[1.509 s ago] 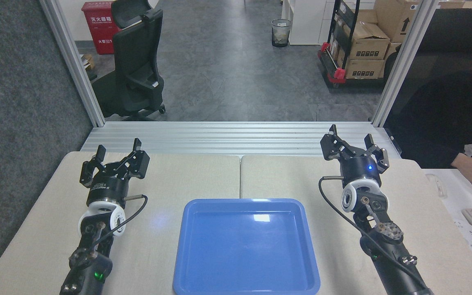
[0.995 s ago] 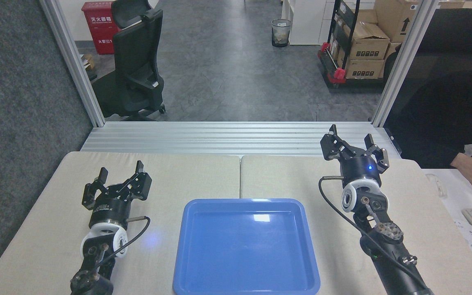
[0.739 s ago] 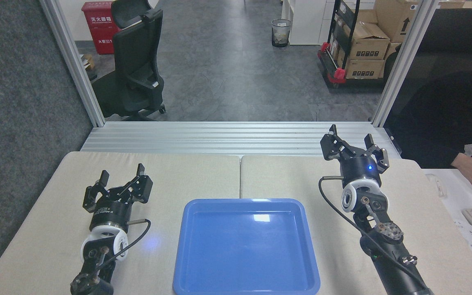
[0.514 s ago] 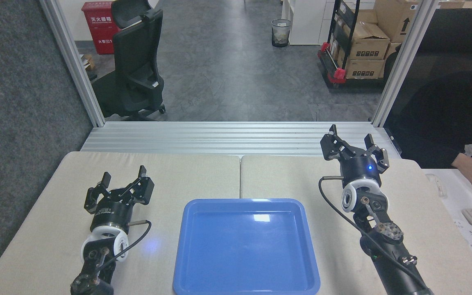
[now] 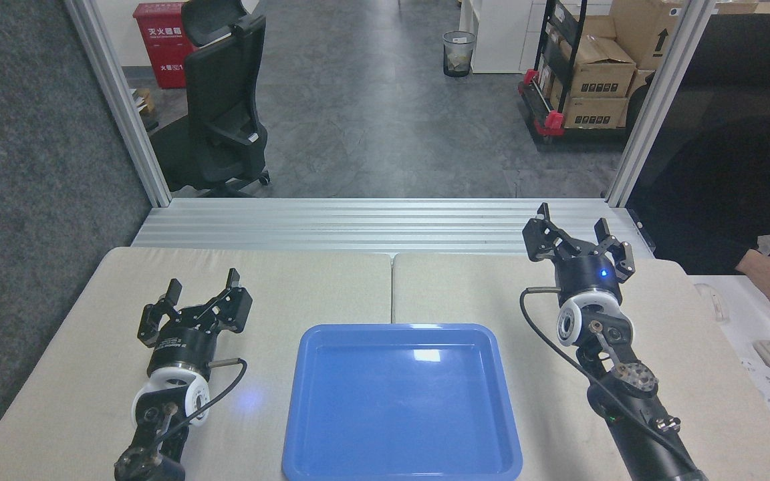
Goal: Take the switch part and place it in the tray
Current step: 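Lower the left gripper toward the table near the robot and open it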
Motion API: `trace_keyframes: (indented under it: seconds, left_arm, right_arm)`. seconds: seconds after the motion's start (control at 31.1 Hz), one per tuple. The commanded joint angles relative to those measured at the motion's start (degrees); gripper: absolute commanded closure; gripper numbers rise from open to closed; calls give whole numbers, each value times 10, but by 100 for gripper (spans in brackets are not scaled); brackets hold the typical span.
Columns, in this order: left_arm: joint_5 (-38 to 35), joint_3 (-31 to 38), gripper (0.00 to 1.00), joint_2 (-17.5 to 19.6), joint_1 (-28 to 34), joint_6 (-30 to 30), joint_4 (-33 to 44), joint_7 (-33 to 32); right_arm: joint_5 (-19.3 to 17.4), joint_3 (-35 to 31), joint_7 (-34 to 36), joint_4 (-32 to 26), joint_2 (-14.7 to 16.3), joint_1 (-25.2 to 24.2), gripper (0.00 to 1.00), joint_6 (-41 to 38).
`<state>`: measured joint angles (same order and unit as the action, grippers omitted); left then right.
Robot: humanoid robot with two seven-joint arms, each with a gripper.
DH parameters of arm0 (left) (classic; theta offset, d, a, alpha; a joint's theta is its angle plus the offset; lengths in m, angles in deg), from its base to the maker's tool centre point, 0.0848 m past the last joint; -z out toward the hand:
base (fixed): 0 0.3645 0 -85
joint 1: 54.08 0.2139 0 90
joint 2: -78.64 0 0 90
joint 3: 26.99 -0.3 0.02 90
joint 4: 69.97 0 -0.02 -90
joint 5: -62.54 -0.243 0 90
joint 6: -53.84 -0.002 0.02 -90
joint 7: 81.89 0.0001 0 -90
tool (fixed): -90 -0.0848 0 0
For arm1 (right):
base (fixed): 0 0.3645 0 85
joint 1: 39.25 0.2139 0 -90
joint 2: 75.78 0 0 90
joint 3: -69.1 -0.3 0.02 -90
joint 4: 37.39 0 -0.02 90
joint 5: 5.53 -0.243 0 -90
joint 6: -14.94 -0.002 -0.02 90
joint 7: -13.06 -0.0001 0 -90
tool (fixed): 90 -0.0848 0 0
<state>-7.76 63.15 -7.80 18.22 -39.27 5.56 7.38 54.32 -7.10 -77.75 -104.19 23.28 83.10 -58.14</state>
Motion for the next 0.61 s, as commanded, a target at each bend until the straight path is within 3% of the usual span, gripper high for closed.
trace_keyframes:
  seconds: [0.0,0.58]
  left_arm:
    - [2,12,0,1,4,-1,5,1]
    - [-4,10,0,2,-5,2,7,7]
  right_arm:
    - [0,0,0,0,0,0,0,0]
    - [0,0,0,0,0,0,0,0]
